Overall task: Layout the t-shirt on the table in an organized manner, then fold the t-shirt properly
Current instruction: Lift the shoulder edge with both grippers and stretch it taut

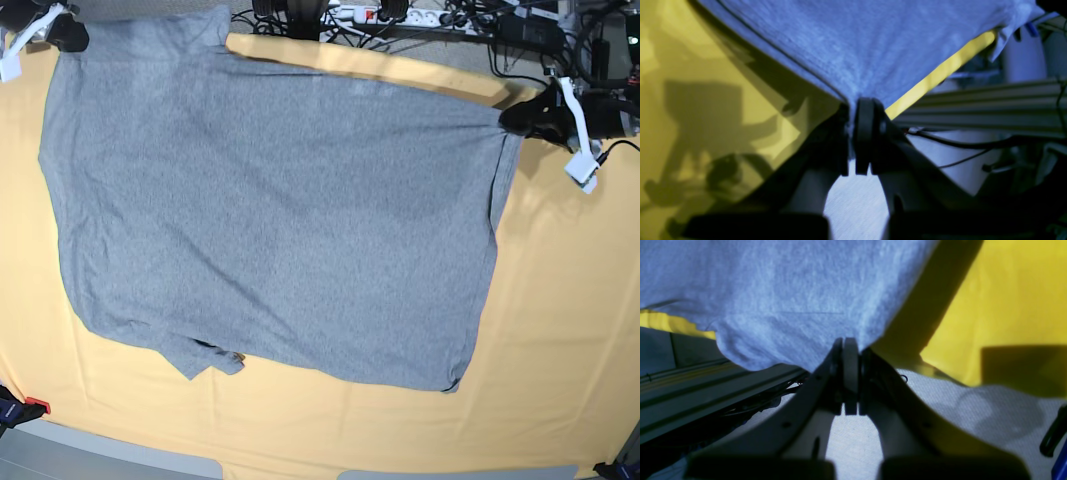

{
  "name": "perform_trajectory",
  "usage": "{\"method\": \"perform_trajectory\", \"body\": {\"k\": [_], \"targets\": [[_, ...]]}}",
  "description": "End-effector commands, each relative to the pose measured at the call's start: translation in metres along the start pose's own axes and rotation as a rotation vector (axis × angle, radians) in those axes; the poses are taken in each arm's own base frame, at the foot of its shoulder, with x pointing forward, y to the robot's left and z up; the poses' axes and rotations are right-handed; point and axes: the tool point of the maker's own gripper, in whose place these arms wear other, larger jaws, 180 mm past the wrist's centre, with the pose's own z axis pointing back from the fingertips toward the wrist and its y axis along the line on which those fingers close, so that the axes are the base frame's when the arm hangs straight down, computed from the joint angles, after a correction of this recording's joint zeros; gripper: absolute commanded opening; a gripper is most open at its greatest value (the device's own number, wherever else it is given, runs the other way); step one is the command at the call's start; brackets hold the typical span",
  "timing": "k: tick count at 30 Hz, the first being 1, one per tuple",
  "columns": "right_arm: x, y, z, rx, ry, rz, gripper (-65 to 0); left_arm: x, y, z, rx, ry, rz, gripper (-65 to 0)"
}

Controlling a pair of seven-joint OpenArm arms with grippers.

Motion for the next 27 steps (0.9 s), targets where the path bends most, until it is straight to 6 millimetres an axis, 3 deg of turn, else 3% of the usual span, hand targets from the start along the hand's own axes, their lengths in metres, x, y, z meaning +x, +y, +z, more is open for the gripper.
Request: {"method": "perform_trajectory", "body": {"k": [1, 8, 15, 20, 27], "targets": [[0.004, -0.003, 0.009, -0.016, -0.009, 0.021, -65.0, 0.01, 0.0, 0.009, 0.006, -0.006, -0.039, -65.0], [0.005, -0.01, 0.017, -0.048, -0.021, 0.011, -65.0, 0.01, 0.004, 0.016, 0.025, 0.021, -0.055, -65.0], [0.005, -0.01, 0.017, -0.047, -0.023, 0.01, -65.0, -0.021, -0.006, 0.012, -0.008, 0.088, 0.01, -65.0], [0.001, -0.01, 0.018, -0.049, -0.012, 0.007, -65.0, -0.036, -0.005, 0.023, 0.011, 0.139, 0.034, -65.0], [-0.003, -0.011, 0.02, -0.051, 0.001, 0.003, -65.0, -0.028, 0.008, 0.044, 0.089, 0.116, 0.03, -65.0]]}}
